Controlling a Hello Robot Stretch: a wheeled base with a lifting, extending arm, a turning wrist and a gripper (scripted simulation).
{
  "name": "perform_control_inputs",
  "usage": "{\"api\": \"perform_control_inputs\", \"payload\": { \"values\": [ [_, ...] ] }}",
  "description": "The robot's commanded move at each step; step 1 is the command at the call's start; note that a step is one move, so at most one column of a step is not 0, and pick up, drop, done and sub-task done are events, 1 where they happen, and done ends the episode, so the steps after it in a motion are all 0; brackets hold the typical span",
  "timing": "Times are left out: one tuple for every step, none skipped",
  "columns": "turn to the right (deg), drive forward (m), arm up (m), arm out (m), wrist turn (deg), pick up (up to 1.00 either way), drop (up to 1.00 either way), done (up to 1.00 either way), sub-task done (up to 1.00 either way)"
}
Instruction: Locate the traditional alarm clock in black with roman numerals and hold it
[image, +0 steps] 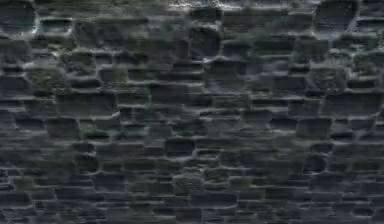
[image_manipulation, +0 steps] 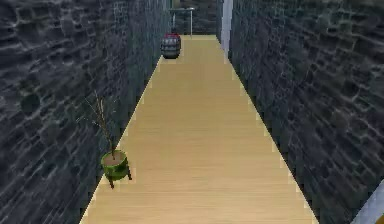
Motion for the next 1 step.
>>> {"api": "perform_control_inputs", "payload": {
  "values": [
    [45.0, 0.00, 0.00, 0.00, 0.0, 0.00, 0.00, 0.00, 0.00]
  ]
}}
